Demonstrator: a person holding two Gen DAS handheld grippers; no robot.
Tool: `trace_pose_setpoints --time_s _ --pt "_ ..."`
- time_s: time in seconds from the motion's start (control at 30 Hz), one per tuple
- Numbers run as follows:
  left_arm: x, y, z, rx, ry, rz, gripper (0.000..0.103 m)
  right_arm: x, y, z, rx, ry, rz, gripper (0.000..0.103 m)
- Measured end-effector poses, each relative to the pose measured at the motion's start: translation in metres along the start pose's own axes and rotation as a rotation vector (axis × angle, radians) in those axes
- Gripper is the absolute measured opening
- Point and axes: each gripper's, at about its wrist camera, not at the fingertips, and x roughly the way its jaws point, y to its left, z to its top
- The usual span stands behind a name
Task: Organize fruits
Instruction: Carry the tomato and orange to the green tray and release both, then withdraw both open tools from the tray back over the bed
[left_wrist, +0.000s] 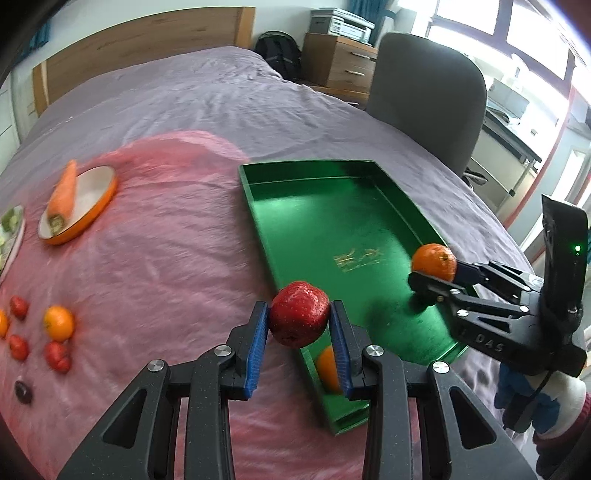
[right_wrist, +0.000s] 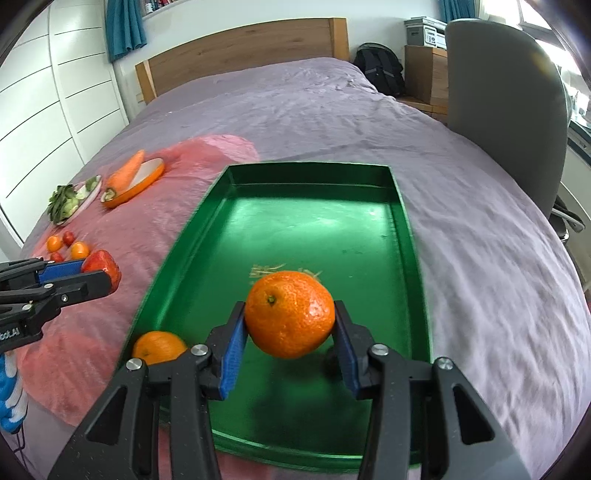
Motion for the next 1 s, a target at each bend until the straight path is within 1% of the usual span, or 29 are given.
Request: trace_pose_setpoints --time_s 0.13,0.27,0.37,0.5,0.63,0.7,0.77,0.83,0.87,0.9,1.0 --pt "0.017 -0.018 0.010 0.025 0.021 -0.003 0.029 0.008 -0.013 -0.002 0.023 0.014 -0.010 0.070" --pt "0.032 -0.028 0.012 0.043 0.048 0.013 0.029 0.015 -0.020 -0.006 0.035 0.030 -0.016 0.070" --pt "0.043 -0.028 0.009 0.045 0.086 0.018 0.029 0.017 -0.021 -0.006 0.036 0.027 -0.017 0.070" --pt "0.047 -0.021 0.004 0.023 0.113 0.011 0.029 0.023 -0.020 -0.005 0.024 0.044 -0.031 0.072" --pt "0.045 -0.017 0.003 0.006 0.113 -0.003 0.030 0.028 -0.021 -0.009 0.028 0.068 -0.038 0.072" --pt "0.040 -0.016 0.003 0.011 0.102 -0.010 0.035 0.029 -0.021 -0.009 0.034 0.071 -0.042 0.072" --pt "0.034 -0.016 0.004 0.015 0.089 -0.013 0.043 0.026 -0.020 -0.009 0.035 0.072 -0.045 0.073" --pt "0.027 -0.016 0.003 0.018 0.077 -0.015 0.045 0.022 -0.017 -0.007 0.029 0.062 -0.051 0.074" --pt "0.023 -0.015 0.002 0.012 0.074 -0.020 0.045 0.021 -0.016 -0.007 0.026 0.059 -0.053 0.079" --pt "0.021 -0.014 0.002 0.009 0.072 -0.021 0.045 0.019 -0.015 -0.006 0.024 0.058 -0.056 0.087" --pt "0.009 -0.009 -0.002 0.002 0.059 -0.016 0.045 0.011 -0.012 -0.004 0.019 0.050 -0.061 0.088"
